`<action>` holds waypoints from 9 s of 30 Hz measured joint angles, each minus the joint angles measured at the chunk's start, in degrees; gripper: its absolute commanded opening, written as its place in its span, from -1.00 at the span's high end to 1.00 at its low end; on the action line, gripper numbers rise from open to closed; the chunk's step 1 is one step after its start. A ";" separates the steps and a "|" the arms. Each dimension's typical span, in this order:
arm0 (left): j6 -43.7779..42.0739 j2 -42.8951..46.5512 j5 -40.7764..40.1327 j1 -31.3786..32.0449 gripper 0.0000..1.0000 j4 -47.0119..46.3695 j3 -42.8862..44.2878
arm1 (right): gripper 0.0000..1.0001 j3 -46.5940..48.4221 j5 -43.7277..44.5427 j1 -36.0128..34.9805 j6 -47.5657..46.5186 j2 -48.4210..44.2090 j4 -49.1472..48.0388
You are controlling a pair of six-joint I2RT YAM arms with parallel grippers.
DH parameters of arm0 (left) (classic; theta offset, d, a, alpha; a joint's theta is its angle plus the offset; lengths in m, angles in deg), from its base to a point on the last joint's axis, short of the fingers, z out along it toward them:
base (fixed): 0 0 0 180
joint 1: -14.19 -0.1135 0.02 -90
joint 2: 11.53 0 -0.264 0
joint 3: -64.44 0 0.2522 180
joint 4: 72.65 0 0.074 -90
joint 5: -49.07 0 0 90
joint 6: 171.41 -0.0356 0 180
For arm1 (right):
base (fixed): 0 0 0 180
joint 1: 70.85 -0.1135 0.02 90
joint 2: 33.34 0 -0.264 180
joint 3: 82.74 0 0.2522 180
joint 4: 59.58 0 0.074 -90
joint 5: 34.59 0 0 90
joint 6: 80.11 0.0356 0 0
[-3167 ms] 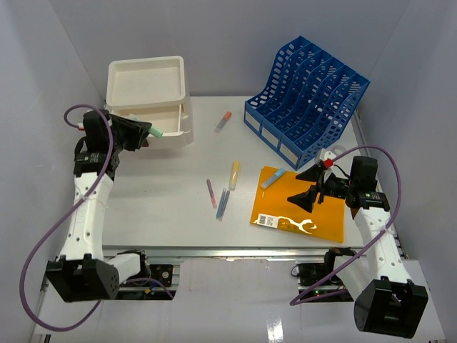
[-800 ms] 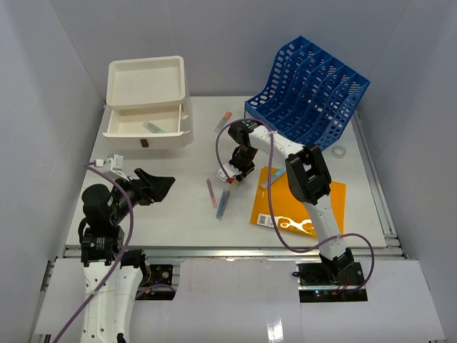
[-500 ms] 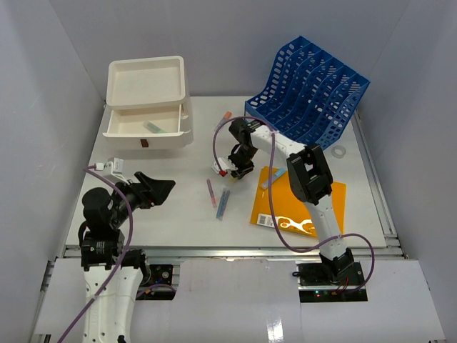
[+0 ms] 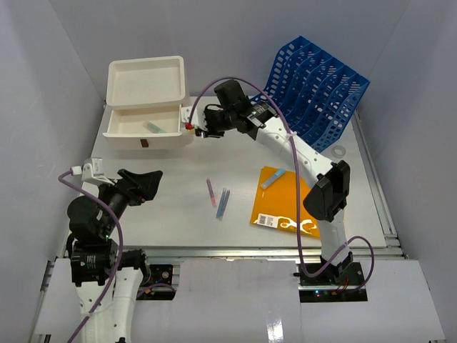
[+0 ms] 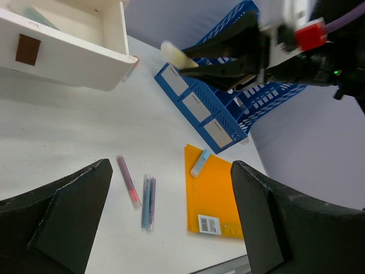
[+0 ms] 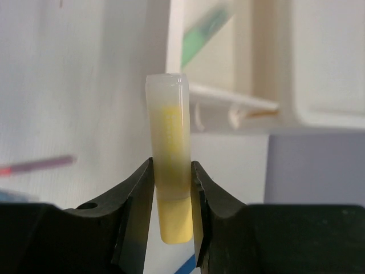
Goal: Organize the desk
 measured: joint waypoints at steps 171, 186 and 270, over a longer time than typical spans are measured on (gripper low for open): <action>39.47 -57.45 -19.14 -3.13 -0.56 -7.98 22.58 | -0.93 -79.94 -38.57 48.12 29.54 -56.70 -22.01; 21.70 -46.85 -0.19 -3.70 -0.74 -22.90 13.87 | -0.95 -67.29 -38.72 44.80 -34.99 -37.43 19.56; -13.93 -6.09 -5.02 -7.50 -0.81 -8.81 -11.45 | -0.24 6.69 21.58 -11.67 22.81 17.59 -48.17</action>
